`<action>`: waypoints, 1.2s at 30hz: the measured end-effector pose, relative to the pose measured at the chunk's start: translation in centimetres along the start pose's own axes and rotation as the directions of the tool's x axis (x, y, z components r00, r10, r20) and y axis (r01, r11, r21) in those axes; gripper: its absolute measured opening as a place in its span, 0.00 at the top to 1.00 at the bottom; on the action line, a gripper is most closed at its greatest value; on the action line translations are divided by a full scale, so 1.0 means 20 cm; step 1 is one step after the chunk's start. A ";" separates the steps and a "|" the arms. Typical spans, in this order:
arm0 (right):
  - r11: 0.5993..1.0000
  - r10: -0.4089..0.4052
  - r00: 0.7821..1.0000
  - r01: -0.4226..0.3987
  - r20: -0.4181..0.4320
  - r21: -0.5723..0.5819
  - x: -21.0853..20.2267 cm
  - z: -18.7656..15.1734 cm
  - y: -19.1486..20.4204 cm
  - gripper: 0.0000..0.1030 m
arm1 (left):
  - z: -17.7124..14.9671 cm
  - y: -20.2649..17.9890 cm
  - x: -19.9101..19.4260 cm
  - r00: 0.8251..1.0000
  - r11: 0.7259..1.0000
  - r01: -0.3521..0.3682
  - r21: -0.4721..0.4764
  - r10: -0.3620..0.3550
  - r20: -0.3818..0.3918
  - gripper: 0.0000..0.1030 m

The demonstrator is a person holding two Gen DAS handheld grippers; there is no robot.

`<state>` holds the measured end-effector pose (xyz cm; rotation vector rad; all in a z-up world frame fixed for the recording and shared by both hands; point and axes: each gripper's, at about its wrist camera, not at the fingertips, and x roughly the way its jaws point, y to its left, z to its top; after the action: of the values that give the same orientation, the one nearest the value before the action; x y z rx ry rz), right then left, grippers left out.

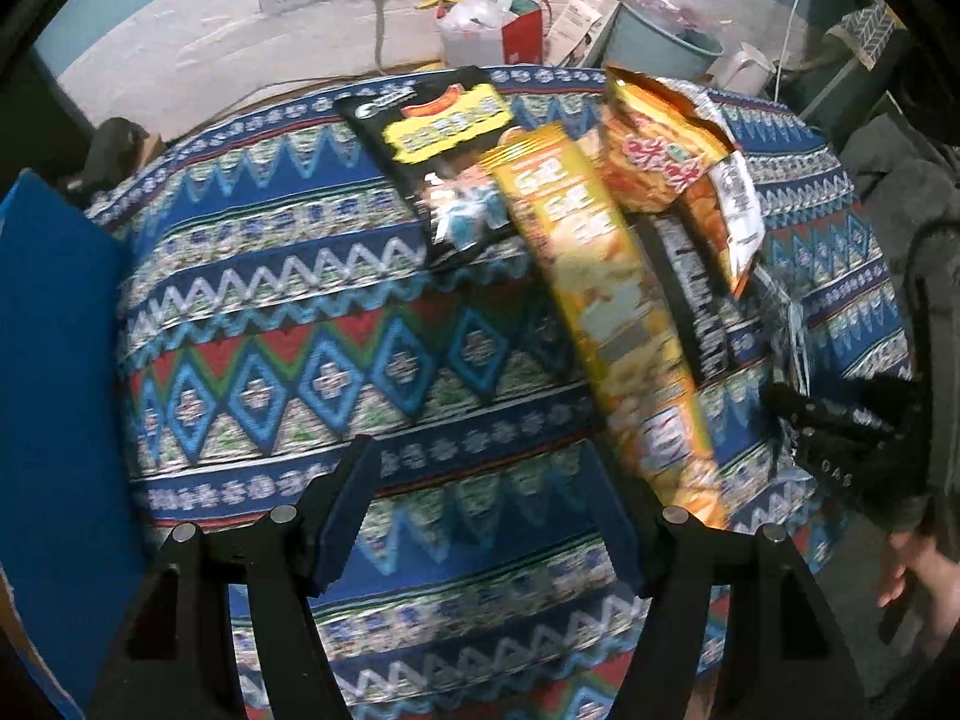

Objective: Organize snacks
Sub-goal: 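Move both grippers back to the remaining snack packets, then grasp yellow stick pack with left gripper while right gripper grasps silver foil bar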

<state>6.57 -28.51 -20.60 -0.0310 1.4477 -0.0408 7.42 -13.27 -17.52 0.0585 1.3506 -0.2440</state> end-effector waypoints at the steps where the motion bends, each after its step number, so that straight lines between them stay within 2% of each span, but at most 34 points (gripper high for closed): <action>1: 1.000 -0.003 1.000 0.003 -0.001 0.001 0.01 -0.03 -0.04 0.71 | 0.01 -0.02 0.01 1.000 1.000 0.009 -0.006 -0.009 -0.002 0.32; 5: 1.000 -0.017 1.000 0.016 0.015 0.007 0.02 -0.06 -0.15 0.73 | 0.06 -0.08 0.02 0.999 0.999 0.037 -0.034 -0.037 0.000 0.32; 9: 0.998 0.047 0.998 -0.049 0.040 0.049 0.02 -0.04 -0.24 0.73 | 0.12 -0.13 0.05 0.998 0.997 0.057 -0.050 -0.057 0.006 0.29; 11: 0.997 0.048 0.998 -0.050 0.044 0.055 0.03 -0.03 -0.27 0.69 | 0.13 -0.15 0.07 0.997 0.995 0.076 -0.071 -0.077 -0.003 0.28; 13: 0.997 0.039 0.998 -0.042 0.049 0.057 0.03 -0.02 -0.29 0.59 | 0.15 -0.16 0.11 0.995 0.991 0.093 -0.097 -0.096 -0.021 0.27; 14: 0.997 0.038 0.998 -0.041 0.051 0.058 0.04 -0.02 -0.31 0.59 | 0.15 -0.17 0.13 0.994 0.988 0.102 -0.117 -0.106 -0.031 0.27; 17: 0.997 0.041 0.998 -0.043 0.043 0.057 0.07 0.01 -0.32 0.59 | 0.16 -0.17 0.18 0.992 0.984 0.110 -0.142 -0.117 -0.046 0.27; 20: 0.999 0.022 0.998 -0.025 0.061 0.047 0.08 0.01 -0.28 0.58 | 0.16 -0.20 0.22 0.993 0.987 0.101 -0.123 -0.108 -0.054 0.27; 21: 0.999 0.022 0.998 -0.025 0.063 0.047 0.08 0.02 -0.28 0.59 | 0.16 -0.21 0.23 0.993 0.988 0.100 -0.115 -0.106 -0.053 0.27; 22: 0.998 0.020 0.998 -0.023 0.066 0.050 0.09 0.02 -0.28 0.65 | 0.15 -0.22 0.24 0.993 0.989 0.101 -0.105 -0.106 -0.049 0.27; 23: 0.999 0.020 0.997 -0.024 0.071 0.048 0.09 0.03 -0.29 0.71 | 0.15 -0.23 0.25 0.992 0.990 0.110 -0.094 -0.114 -0.044 0.36; 25: 0.999 0.024 0.997 -0.027 0.067 0.042 0.08 0.04 -0.23 0.73 | 0.14 -0.25 0.26 0.988 0.987 0.146 -0.060 -0.149 -0.040 0.63; 26: 0.999 0.028 0.997 -0.031 0.068 0.041 0.07 0.05 -0.20 0.73 | 0.13 -0.27 0.26 0.988 0.989 0.145 -0.035 -0.146 -0.043 0.63; 29: 0.999 0.031 0.996 -0.034 0.081 0.037 0.03 0.06 -0.19 0.73 | 0.10 -0.28 0.24 0.997 0.997 0.082 0.013 -0.082 -0.016 0.67; 36: 0.999 0.037 0.991 -0.041 0.127 0.034 -0.15 0.05 -0.16 0.73 | 0.03 -0.19 0.16 0.997 0.997 0.075 0.034 -0.075 0.008 0.69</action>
<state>7.18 -31.48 -17.40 0.0243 1.3206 -0.0326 7.88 -17.44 -20.18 0.0353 1.3411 -0.3298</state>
